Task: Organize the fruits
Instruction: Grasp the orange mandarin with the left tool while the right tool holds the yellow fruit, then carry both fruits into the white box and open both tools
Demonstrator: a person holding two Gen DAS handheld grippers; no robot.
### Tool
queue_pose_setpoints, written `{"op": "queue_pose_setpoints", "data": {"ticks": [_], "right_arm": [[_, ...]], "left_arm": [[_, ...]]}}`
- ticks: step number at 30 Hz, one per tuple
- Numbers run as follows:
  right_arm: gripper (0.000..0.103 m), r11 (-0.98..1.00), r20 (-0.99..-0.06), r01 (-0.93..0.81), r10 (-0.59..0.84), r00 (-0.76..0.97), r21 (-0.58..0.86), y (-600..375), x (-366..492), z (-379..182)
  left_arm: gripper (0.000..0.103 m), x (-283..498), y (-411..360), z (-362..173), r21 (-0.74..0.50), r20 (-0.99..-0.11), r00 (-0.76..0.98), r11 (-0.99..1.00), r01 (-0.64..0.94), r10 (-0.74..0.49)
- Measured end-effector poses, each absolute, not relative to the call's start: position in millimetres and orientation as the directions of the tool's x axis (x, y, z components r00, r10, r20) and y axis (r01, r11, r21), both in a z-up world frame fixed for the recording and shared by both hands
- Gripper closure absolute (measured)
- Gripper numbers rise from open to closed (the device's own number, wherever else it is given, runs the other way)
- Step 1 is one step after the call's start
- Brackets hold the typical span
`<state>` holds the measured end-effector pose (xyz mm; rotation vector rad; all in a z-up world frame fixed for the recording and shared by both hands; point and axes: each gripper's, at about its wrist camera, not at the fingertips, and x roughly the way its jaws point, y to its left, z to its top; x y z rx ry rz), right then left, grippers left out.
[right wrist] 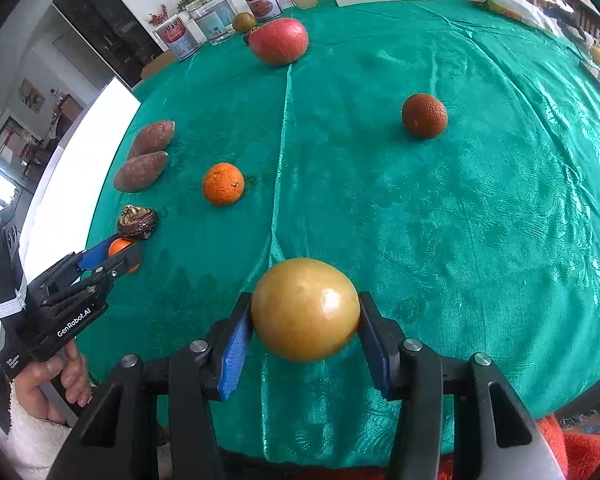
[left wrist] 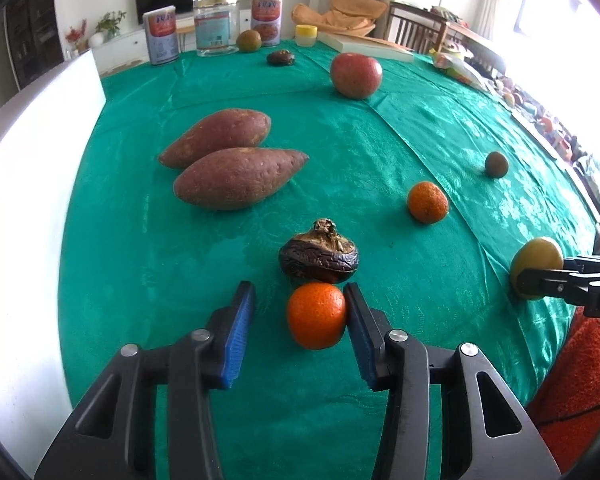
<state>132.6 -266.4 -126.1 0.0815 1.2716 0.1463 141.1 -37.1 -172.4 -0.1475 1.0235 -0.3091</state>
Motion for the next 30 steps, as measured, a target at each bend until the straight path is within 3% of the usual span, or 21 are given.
{"op": "queue_pose_setpoints", "data": {"ticks": [2,10,15,20,23,26,30], "right_arm": [[0.052,0.987,-0.943,-0.064,0.157,0.292,0.145,-266.9,131.9,-125.9],[0.052,0.980,-0.940,-0.089,0.194,0.280,0.176,-258.4,122.9,-115.6],[0.052,0.958,-0.920,-0.170,0.272,0.281,0.231,-221.8,125.6,-93.4],[0.052,0.880,-0.887,-0.356,0.406,0.219,0.315,-133.4,129.5,-67.6],[0.052,0.793,-0.860,-0.482,0.490,0.143,0.372,-64.5,125.4,-53.5],[0.052,0.694,-0.832,-0.579,0.553,0.047,0.428,3.1,116.8,-47.6],[0.052,0.616,-0.835,-0.662,0.549,-0.028,0.427,79.0,109.6,-62.7]], "left_arm": [[0.077,140.5,-34.6,-170.6,-0.297,-0.800,0.484,0.935,0.192,-0.353],[0.079,120.7,-16.3,-140.0,-0.407,-0.755,0.496,0.900,0.157,-0.429],[0.079,102.2,33.0,-88.6,-0.513,-0.681,0.552,0.851,0.111,-0.482],[0.079,77.4,117.5,-32.9,-0.540,-0.635,0.661,0.842,-0.009,-0.400],[0.079,56.0,160.5,-17.2,-0.520,-0.653,0.687,0.848,-0.101,-0.319],[0.079,38.9,189.9,-22.7,-0.463,-0.704,0.673,0.865,-0.193,-0.226],[0.079,40.5,220.4,-73.0,-0.404,-0.798,0.583,0.854,-0.328,-0.154]]}}
